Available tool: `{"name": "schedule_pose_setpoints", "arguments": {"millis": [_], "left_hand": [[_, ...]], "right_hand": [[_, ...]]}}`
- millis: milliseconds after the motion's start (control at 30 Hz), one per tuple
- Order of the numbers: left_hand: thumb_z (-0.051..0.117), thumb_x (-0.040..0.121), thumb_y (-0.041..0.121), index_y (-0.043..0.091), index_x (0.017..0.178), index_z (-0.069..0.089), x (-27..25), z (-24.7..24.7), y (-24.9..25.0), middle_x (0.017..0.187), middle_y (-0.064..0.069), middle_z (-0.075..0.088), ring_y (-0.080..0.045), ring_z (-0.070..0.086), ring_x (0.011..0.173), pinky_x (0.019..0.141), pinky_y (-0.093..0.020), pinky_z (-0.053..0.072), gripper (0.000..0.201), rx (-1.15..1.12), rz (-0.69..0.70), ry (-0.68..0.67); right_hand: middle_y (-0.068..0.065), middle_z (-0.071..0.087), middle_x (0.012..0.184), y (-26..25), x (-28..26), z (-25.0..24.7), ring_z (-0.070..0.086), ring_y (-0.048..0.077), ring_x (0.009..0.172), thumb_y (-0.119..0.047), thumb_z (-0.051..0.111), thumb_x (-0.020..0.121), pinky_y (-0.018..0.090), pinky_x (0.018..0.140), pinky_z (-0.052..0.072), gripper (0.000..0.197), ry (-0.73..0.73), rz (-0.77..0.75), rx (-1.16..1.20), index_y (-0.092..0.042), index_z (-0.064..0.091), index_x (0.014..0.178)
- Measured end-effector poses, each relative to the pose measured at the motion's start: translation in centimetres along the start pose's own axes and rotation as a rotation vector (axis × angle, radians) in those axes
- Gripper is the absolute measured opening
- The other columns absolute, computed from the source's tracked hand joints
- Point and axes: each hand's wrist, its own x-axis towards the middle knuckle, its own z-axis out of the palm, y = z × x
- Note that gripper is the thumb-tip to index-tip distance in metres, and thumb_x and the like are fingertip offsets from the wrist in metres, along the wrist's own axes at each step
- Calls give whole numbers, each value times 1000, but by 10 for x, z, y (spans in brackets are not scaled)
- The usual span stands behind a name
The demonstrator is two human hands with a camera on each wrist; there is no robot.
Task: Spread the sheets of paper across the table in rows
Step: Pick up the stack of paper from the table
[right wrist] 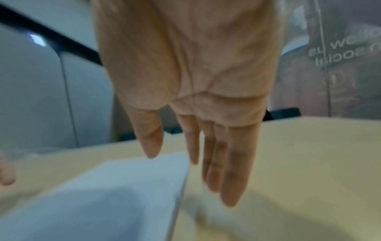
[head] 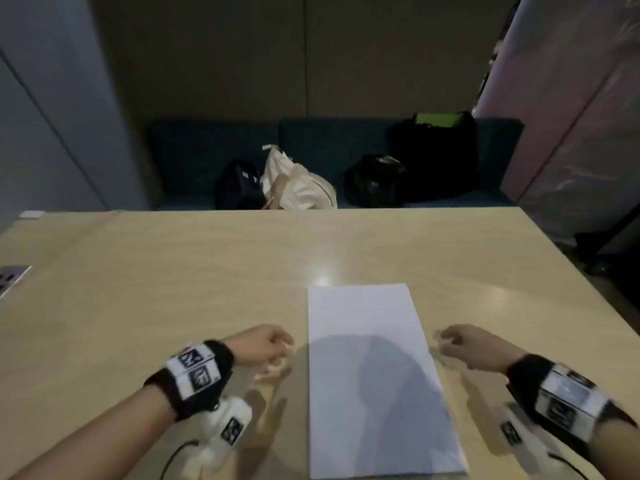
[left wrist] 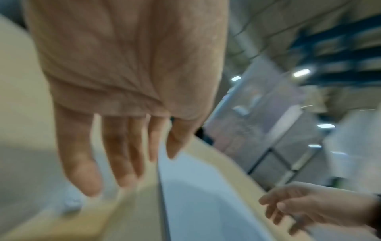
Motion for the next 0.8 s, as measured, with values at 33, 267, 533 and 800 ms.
{"name": "schedule_pose_setpoints", "arguments": {"millis": [33, 267, 533, 800], "left_hand": [[46, 93, 13, 10, 121, 47, 9, 5, 2, 72, 0, 49, -12, 44, 59, 44, -19, 39, 28, -16, -32, 24], [63, 84, 15, 3, 82, 58, 39, 38, 24, 80, -9, 61, -21, 58, 68, 52, -24, 45, 14, -14, -54, 163], [69, 81, 18, -9, 122, 41, 52, 51, 27, 123, -21, 49, -33, 59, 99, 49, -26, 46, 57, 113, -95, 224], [62, 84, 38, -3, 135, 29, 51, 46, 21, 133, -24, 45, -36, 53, 111, 85, -40, 48, 74, -107, -52, 255]], "right_hand": [[3, 58, 82, 1, 9, 7, 50, 17, 68, -28, 55, 91, 23, 59, 38, 19, 8, -4, 43, -12, 60, 82], [3, 35, 46, -24, 24, 42, 33, 17, 39, -17, 67, 81, 24, 43, 26, 47, 108, 50, 139, -12, 35, 47], [4, 44, 58, -37, 33, 54, 44, 20, 54, -15, 65, 80, 23, 43, 29, 34, 124, 109, 101, -7, 43, 57], [15, 61, 122, -41, 13, 34, 59, 29, 106, -5, 53, 90, 35, 90, 47, 33, 414, -150, 571, -2, 51, 123]]}}
